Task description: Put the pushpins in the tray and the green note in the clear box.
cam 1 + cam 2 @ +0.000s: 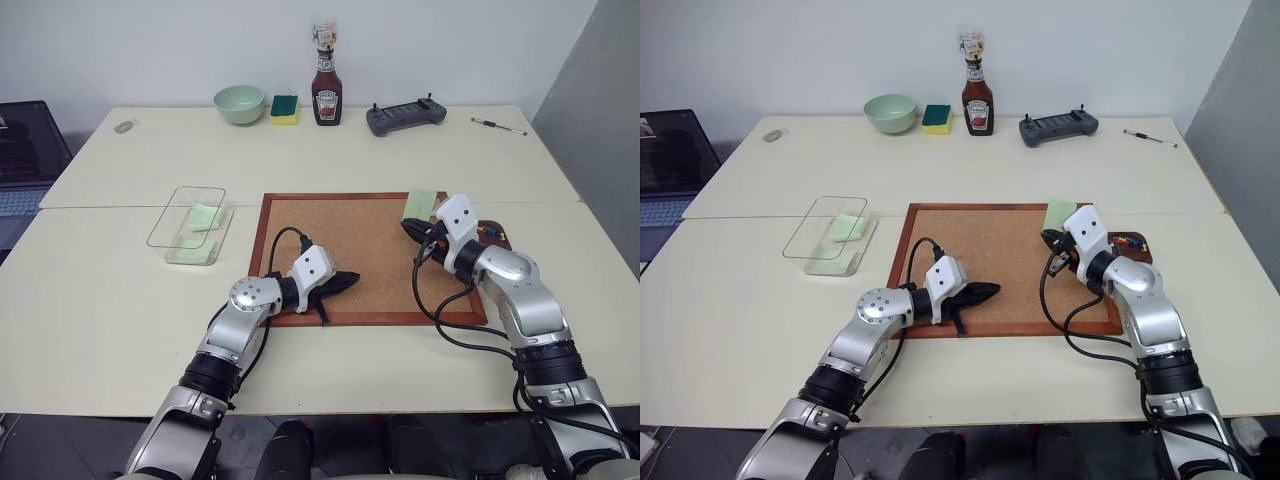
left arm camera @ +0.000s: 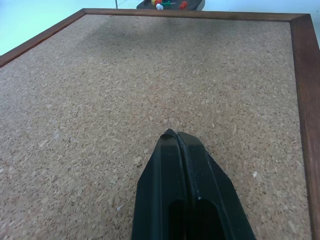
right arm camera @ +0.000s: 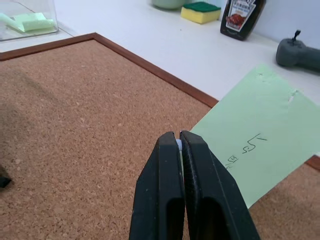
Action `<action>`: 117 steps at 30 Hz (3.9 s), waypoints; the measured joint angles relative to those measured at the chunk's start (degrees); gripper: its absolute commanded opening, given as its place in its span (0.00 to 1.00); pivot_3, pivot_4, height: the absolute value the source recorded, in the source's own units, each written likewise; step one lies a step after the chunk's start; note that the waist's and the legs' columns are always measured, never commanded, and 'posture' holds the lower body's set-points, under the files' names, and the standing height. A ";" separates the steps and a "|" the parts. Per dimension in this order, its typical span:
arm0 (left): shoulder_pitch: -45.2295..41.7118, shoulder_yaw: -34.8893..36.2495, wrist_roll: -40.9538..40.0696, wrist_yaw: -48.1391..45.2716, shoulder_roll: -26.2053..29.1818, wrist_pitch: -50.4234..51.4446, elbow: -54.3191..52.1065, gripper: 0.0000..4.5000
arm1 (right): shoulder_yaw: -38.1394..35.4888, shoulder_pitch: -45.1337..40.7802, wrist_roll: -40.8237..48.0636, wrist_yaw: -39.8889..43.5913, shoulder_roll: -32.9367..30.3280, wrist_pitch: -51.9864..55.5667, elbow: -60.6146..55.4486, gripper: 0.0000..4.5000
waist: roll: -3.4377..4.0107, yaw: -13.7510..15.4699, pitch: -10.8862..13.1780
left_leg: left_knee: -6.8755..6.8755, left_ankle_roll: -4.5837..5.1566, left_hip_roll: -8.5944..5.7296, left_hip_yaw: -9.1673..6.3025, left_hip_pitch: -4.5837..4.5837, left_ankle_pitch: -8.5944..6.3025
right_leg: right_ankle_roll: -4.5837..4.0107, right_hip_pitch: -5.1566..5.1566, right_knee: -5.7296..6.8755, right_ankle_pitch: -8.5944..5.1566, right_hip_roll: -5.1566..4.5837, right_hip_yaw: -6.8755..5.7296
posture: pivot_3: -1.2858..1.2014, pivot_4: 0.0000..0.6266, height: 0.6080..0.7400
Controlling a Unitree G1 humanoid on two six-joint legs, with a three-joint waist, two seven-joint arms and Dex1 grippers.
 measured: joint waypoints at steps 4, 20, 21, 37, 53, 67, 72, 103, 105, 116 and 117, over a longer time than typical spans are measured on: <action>-1.34 0.88 -1.49 -0.05 -0.14 4.50 0.08 0.23 | 0.99 0.62 -0.46 0.59 -0.40 -0.06 -1.07 0.00 | -0.02 -0.03 0.01 | 0.00 0.00 0.00 0.00 -0.02 0.00 | 0.00 -0.02 0.00 0.00 0.00 -0.01 | 0.52 0.24 1.00; -7.31 8.37 -12.65 3.95 -2.72 25.07 -10.28 0.88 | 4.82 3.82 -4.60 1.70 -1.71 -4.13 -5.78 0.00 | -0.25 -0.07 0.18 | 0.00 -0.01 -0.01 -0.02 -0.27 0.00 | 0.00 -0.19 -0.09 0.00 -0.01 -0.04 | 0.52 0.24 1.00; -8.16 8.84 -12.97 4.89 -3.45 26.04 -10.27 0.93 | 5.21 4.13 -4.97 1.71 -1.88 -4.49 -6.07 0.00 | -0.27 -0.05 0.19 | 0.00 -0.01 -0.01 -0.02 -0.27 0.00 | 0.00 -0.19 -0.10 0.00 -0.01 -0.04 | 0.52 0.24 1.00; -13.99 10.74 -17.27 8.02 -7.81 33.18 -6.09 1.00 | 8.99 6.08 -9.35 3.46 -4.01 -8.72 -13.93 0.00 | -0.34 -0.04 0.23 | 0.01 -0.02 -0.01 -0.03 -0.27 0.01 | 0.00 -0.19 -0.10 -0.01 -0.01 -0.04 | 0.52 0.24 1.00; -15.33 10.79 -19.16 8.05 -9.99 37.33 -3.19 0.55 | 10.12 6.08 -10.92 4.37 -4.14 -8.68 -14.70 0.00 | -0.36 -0.02 0.24 | 0.01 -0.02 -0.02 -0.02 -0.27 0.01 | 0.00 -0.19 -0.10 -0.01 -0.01 -0.04 | 0.52 0.24 1.00; -14.97 9.62 -19.42 7.28 -9.24 40.33 -3.64 0.00 | 10.80 6.08 -11.22 5.40 -4.14 -8.86 -14.70 0.00 | -0.37 -0.03 0.24 | 0.01 -0.03 -0.01 -0.03 -0.26 0.01 | 0.00 -0.19 -0.10 0.00 -0.01 -0.04 | 0.52 0.24 1.00; -14.87 10.13 -19.43 7.49 -9.22 41.15 -3.49 0.00 | 10.76 5.99 -11.30 5.21 -4.13 -10.31 -14.70 0.00 | -0.38 -0.03 0.25 | 0.02 -0.03 -0.01 -0.03 -0.26 0.01 | 0.00 -0.19 -0.10 0.00 -0.01 -0.04 | 0.52 0.24 1.00; -9.76 8.85 -17.03 10.50 -6.17 35.70 -11.68 0.00 | -5.81 11.20 -8.53 -5.31 -9.12 -2.17 -14.55 0.00 | -0.39 0.35 0.26 | 0.02 -0.02 -0.04 0.03 -0.27 0.01 | -0.01 -0.18 -0.09 0.00 -0.05 0.02 | 0.52 0.24 1.00; -8.73 8.24 -16.97 10.51 -6.00 35.68 -13.06 0.00 | -6.44 11.63 -11.00 -6.17 -11.36 -1.72 -12.21 0.00 | -0.40 0.36 0.26 | 0.04 -0.02 -0.05 0.05 -0.27 0.00 | -0.01 -0.18 -0.08 0.00 -0.06 0.04 | 0.52 0.24 1.00; -7.26 6.00 -16.53 10.04 -5.29 34.41 -18.05 0.00 | -2.95 6.74 -18.00 -9.53 -14.23 -5.23 4.29 0.05 | -0.40 0.06 0.26 | 0.05 -0.02 -0.02 0.11 -0.21 0.00 | -0.01 -0.16 -0.06 0.00 -0.04 0.08 | 0.52 0.24 1.00; -7.15 5.92 -16.52 10.03 -5.28 34.40 -18.07 0.00 | -2.85 6.15 -18.06 -9.58 -14.12 -5.38 5.44 0.12 | -0.40 0.10 0.26 | 0.05 -0.02 -0.02 0.10 -0.21 0.00 | -0.01 -0.16 -0.06 0.00 -0.04 0.07 | 0.52 0.24 1.00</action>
